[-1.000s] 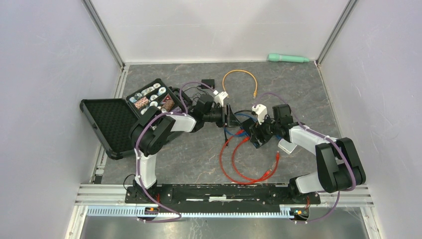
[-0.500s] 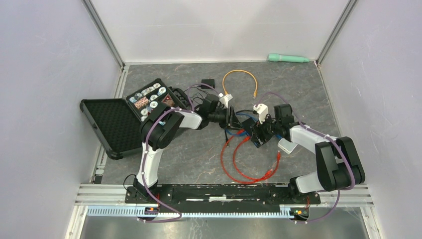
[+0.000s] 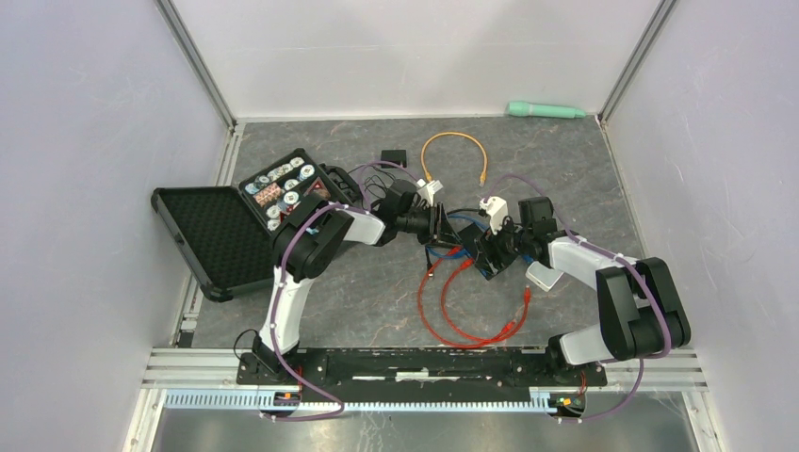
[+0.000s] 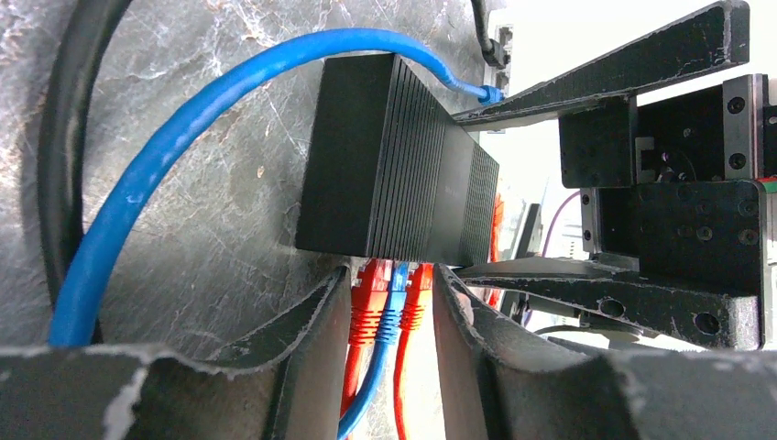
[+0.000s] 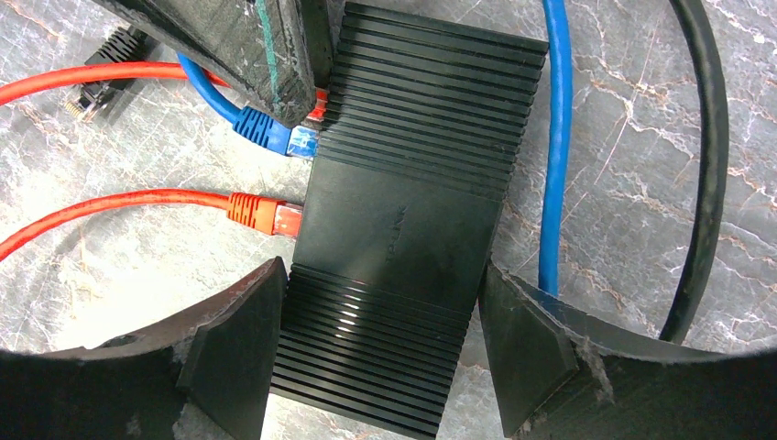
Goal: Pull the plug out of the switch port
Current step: Pull the connector from the switch port.
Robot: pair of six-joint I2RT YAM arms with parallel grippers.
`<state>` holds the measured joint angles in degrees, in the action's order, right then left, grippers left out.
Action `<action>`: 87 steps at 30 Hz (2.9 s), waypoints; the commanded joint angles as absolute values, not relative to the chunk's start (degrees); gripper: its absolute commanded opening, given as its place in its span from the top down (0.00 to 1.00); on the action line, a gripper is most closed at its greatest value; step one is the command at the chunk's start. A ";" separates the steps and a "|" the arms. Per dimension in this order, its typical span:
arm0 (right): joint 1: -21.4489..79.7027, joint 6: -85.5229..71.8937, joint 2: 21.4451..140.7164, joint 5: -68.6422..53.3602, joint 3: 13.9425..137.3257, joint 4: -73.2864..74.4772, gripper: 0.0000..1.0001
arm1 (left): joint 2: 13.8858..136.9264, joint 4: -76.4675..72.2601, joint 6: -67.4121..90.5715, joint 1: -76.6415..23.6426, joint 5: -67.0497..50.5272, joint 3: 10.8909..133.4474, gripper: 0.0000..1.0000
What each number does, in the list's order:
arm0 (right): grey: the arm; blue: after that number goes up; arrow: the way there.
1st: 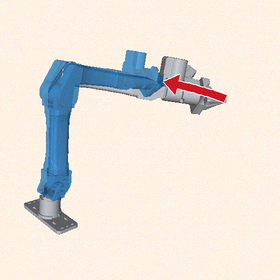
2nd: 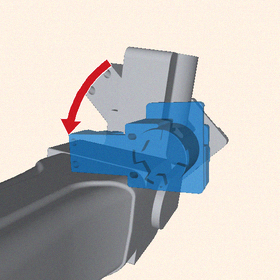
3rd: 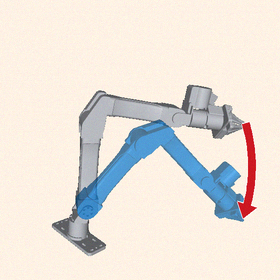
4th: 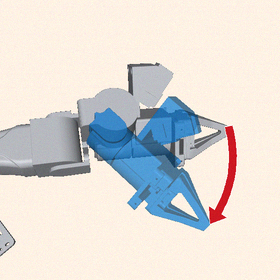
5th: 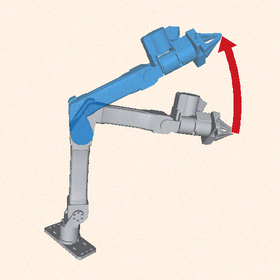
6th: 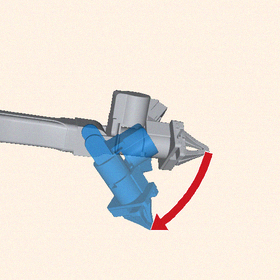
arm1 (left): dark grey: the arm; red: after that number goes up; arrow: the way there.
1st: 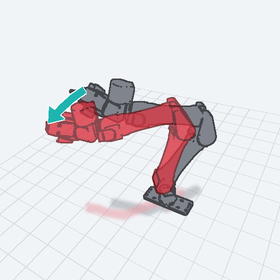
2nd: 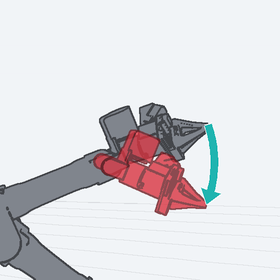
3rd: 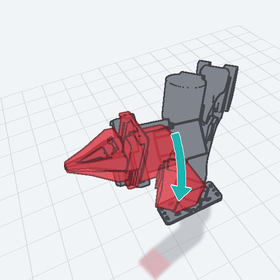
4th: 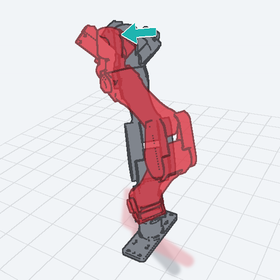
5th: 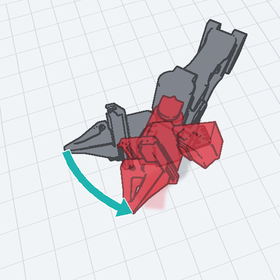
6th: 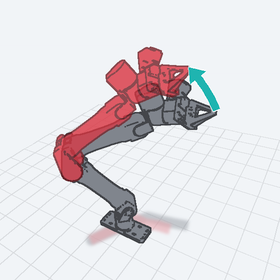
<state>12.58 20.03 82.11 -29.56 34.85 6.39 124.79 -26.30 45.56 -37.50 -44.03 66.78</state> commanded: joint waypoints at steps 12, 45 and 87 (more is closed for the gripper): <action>11.86 21.17 83.10 -31.06 35.63 3.79 0.71 | 126.45 -33.57 48.00 -38.06 -48.52 62.84 0.57; 11.60 21.09 83.54 -31.29 35.68 4.00 0.71 | 128.80 -26.37 43.69 -38.76 -47.46 66.88 0.72; 11.34 14.85 82.39 -26.53 31.22 -3.63 0.85 | 129.20 -36.56 57.68 -38.67 -49.73 64.59 0.98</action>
<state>11.22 14.83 81.52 -29.30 31.57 -0.78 128.77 -40.56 55.92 -36.82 -46.11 63.48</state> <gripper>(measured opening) 0.740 0.160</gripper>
